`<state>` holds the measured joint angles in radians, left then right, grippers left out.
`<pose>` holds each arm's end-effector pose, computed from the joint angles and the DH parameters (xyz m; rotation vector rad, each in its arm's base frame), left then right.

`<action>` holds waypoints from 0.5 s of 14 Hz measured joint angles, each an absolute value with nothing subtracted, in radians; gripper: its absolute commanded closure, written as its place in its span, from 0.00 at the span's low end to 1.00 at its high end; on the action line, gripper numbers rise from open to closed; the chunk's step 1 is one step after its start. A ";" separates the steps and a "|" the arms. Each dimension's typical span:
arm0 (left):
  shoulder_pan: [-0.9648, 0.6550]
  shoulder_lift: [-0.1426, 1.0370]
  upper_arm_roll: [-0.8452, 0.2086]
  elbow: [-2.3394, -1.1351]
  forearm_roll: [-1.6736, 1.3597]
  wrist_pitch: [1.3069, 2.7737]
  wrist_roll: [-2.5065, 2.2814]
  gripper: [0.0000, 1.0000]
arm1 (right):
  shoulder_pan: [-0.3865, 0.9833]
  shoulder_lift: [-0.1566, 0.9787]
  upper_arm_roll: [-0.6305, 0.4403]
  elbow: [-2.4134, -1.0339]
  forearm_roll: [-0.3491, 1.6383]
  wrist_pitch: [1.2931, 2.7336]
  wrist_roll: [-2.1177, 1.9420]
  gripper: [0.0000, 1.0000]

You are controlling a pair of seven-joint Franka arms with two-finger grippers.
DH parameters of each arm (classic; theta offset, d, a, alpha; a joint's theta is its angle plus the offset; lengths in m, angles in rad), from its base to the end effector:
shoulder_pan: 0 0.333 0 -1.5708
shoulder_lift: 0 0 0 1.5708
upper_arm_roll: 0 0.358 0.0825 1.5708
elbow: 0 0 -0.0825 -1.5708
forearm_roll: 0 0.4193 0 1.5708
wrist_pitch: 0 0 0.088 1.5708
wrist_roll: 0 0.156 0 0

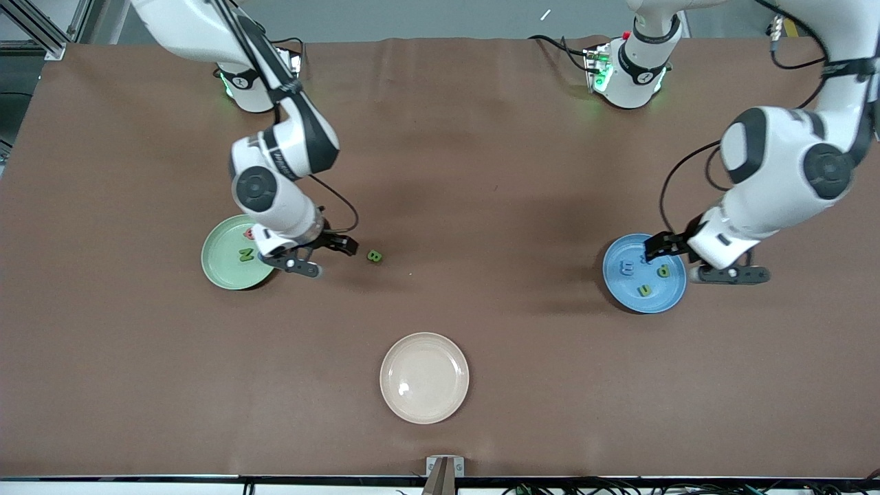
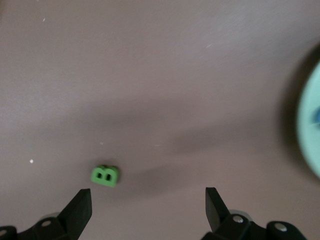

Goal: Sort upper and lower case letters into plates
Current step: 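Reach the right gripper to the green B while the left gripper withdraws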

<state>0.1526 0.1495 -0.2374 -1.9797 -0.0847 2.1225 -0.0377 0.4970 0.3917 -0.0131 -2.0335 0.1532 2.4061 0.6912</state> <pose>0.6186 -0.0571 0.3690 3.0349 -0.0001 -0.0148 0.5600 0.3012 0.2130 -3.0303 0.4906 0.1063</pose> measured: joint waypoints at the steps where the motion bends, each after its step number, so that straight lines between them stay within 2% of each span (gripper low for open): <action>1: 0.173 0.134 -0.237 -1.947 -0.085 2.068 -0.037 0.01 | 0.518 0.423 -0.013 -2.033 0.153 2.450 0.723 0.00; 4: 0.228 0.088 -0.235 -1.847 -0.085 1.945 -0.031 0.00 | 0.567 0.502 -0.014 -2.032 0.153 2.560 0.789 0.04; 7: 0.238 0.034 -0.234 -1.797 -0.085 1.920 -0.030 0.00 | 0.601 0.542 -0.015 -2.029 0.153 2.600 0.824 0.15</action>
<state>0.2380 0.0338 -0.2343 -1.7969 -0.0847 1.9199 -0.0303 0.6007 0.5419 -0.0149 -2.0291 0.1531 2.6005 0.8242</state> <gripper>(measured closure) 0.000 0.035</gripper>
